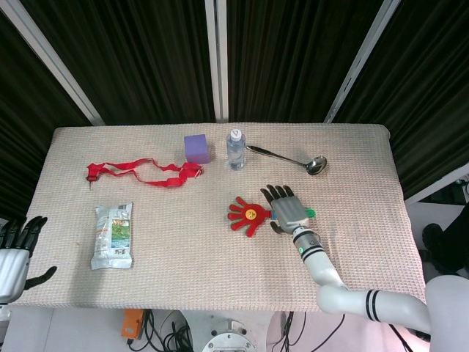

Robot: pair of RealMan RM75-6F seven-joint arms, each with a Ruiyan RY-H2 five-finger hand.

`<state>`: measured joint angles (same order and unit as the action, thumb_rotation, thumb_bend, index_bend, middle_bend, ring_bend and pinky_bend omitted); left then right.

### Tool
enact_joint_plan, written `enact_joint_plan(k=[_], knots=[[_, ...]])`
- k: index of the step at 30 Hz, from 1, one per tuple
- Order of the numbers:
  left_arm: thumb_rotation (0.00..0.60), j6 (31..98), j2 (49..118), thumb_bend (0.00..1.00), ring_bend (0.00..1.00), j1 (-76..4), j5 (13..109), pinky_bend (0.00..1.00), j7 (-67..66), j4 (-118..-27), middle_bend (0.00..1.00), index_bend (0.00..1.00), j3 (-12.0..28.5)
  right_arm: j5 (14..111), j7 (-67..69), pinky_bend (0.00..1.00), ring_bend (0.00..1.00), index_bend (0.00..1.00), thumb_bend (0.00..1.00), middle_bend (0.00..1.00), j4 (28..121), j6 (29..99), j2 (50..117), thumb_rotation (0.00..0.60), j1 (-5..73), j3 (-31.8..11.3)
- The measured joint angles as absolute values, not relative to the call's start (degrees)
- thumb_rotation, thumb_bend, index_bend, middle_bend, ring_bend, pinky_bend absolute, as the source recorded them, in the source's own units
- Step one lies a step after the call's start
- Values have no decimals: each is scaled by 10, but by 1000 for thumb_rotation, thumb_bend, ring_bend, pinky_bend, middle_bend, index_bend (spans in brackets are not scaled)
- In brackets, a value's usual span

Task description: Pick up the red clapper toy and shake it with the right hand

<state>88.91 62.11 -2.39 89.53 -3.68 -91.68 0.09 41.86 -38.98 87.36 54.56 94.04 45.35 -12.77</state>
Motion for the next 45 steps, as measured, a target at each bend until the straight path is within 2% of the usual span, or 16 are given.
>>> enact_joint_plan(k=[17, 30, 45], knots=[[600, 894, 618, 124, 0, -17, 894, 13, -27, -911, 69, 64, 1, 387, -398, 0, 0, 293, 305, 0, 850, 570, 972, 600, 479, -116], [600, 895, 618, 124, 0, -16, 894, 13, -24, -908, 69, 63, 2, 379, -396, 0, 0, 351, 327, 0, 833, 571, 981, 600, 485, -110], [600, 893, 621, 125, 0, -15, 893, 13, -20, -903, 69, 64, 2, 410, -366, 0, 0, 494, 327, 51, 816, 584, 992, 600, 479, -110]])
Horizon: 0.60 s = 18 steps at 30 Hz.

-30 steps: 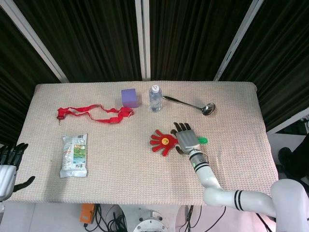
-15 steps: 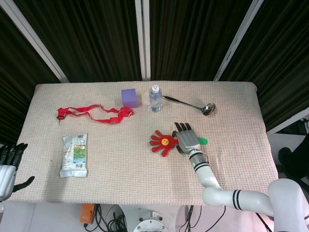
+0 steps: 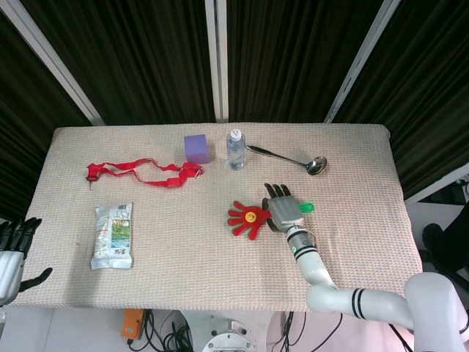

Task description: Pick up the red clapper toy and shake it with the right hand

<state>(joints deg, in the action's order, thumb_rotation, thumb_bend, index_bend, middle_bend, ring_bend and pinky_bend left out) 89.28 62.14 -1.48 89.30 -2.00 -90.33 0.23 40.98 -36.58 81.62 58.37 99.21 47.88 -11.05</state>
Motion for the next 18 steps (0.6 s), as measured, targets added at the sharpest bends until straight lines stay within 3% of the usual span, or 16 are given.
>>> enact_joint_plan(k=[12, 18], knots=[[600, 892, 625, 124, 0, -13, 890, 13, -18, -899, 69, 64, 2, 433, -342, 0, 0, 690, 332, 160, 807, 587, 994, 600, 469, -110], [600, 894, 625, 124, 0, -12, 892, 13, -18, -900, 69, 64, 2, 467, -302, 5, 56, 803, 354, 347, 809, 594, 989, 600, 457, -114]])
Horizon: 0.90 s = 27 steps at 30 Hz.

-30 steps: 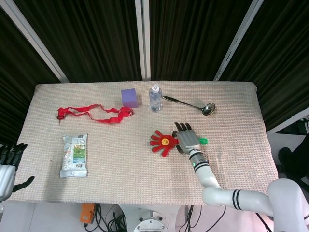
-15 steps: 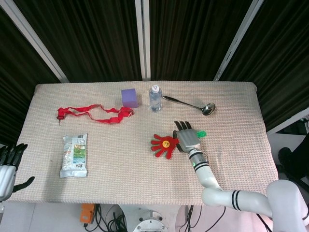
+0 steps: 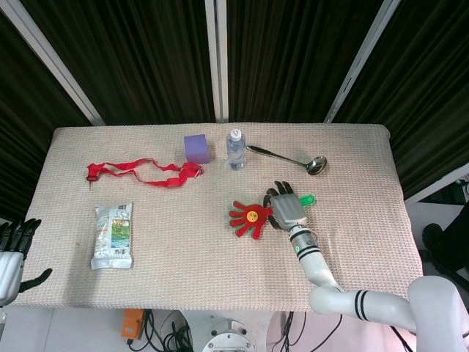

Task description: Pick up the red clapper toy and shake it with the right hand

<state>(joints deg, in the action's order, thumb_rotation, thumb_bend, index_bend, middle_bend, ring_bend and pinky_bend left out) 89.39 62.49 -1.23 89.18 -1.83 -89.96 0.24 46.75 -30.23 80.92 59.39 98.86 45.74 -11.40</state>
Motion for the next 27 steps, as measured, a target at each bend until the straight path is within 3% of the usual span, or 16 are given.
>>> enact_joint_plan(k=[3, 8, 16, 21, 27], knots=[[600, 895, 625, 124, 0, -12, 892, 13, -17, -899, 69, 64, 3, 491, -268, 86, 141, 864, 366, 421, 812, 598, 985, 600, 449, -118], [600, 896, 627, 124, 0, -11, 894, 13, -17, -899, 69, 64, 2, 536, -173, 306, 259, 866, 378, 483, 823, 599, 976, 600, 431, -127], [600, 899, 627, 124, 0, -12, 898, 14, -17, -902, 69, 64, 4, 601, -12, 517, 307, 867, 395, 489, 879, 603, 945, 600, 393, -152], [600, 900, 628, 123, 0, -12, 899, 14, -19, -903, 69, 64, 4, 622, 52, 725, 444, 873, 409, 521, 912, 616, 929, 600, 371, -170], [600, 901, 628, 124, 0, -12, 900, 14, -22, -906, 69, 63, 4, 630, 102, 843, 548, 871, 410, 547, 930, 624, 918, 600, 352, -184]])
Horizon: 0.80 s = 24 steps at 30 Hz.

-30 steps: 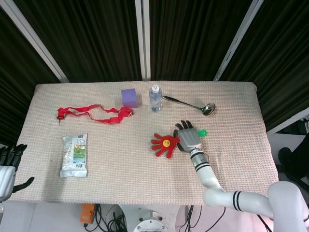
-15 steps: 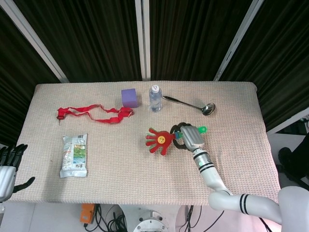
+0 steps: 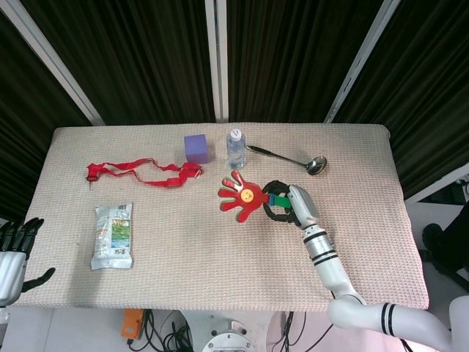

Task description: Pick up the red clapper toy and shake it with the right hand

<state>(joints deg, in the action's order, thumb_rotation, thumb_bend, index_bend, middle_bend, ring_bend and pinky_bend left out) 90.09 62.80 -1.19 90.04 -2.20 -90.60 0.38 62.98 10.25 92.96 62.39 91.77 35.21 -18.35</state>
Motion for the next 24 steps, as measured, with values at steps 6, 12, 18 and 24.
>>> enact_joint_plan(k=[6, 12, 18, 24], knots=[[600, 901, 626, 124, 0, -12, 900, 14, -24, -909, 69, 64, 4, 609, 138, 904, 645, 872, 418, 557, 943, 614, 905, 600, 342, -201], [600, 900, 625, 124, 0, -13, 900, 14, -25, -911, 69, 64, 4, 594, 180, 974, 777, 874, 431, 589, 964, 603, 889, 600, 334, -221], [600, 900, 625, 124, 0, -13, 901, 14, -25, -911, 69, 64, 5, 605, 248, 984, 793, 873, 430, 595, 996, 593, 868, 600, 323, -242], [600, 901, 626, 124, 0, -12, 901, 14, -24, -910, 69, 64, 5, 623, 408, 984, 794, 870, 430, 608, 1036, 552, 831, 600, 305, -273]])
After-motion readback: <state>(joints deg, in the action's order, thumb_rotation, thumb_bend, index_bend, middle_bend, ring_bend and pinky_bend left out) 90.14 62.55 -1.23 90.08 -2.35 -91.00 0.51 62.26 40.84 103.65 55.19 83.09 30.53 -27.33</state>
